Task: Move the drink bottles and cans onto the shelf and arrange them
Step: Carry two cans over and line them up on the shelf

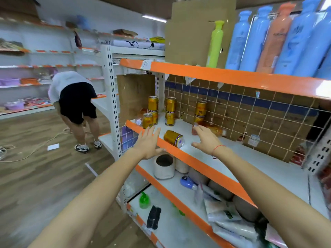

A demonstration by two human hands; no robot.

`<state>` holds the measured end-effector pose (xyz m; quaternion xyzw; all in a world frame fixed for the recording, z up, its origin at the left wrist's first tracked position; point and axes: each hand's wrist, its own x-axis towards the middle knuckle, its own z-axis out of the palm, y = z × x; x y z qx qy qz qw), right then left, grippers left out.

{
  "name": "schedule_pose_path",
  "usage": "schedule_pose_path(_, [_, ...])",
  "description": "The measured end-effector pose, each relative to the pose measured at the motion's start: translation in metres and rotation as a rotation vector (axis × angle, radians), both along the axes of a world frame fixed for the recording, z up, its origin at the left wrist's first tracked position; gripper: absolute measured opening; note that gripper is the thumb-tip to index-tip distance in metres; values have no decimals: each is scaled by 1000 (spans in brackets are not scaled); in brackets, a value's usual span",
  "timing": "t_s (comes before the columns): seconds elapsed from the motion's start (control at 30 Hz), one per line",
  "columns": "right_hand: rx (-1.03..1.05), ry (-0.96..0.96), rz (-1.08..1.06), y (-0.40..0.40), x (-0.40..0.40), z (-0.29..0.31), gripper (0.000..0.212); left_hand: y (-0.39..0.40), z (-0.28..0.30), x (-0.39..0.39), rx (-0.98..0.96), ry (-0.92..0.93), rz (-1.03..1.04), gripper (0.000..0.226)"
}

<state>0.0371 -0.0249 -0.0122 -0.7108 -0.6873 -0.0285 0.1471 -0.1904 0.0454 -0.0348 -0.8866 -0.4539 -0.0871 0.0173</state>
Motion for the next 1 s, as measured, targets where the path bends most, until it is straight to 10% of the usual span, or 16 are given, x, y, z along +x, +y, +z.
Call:
schedule_pose_path(0.77, [-66, 162, -141, 233, -2, 27, 69, 258, 37, -8, -96, -177, 39, 91])
schedule_pose_path(1.0, [-33, 242, -222, 286, -1, 27, 73, 318, 17, 6, -281, -483, -13, 88])
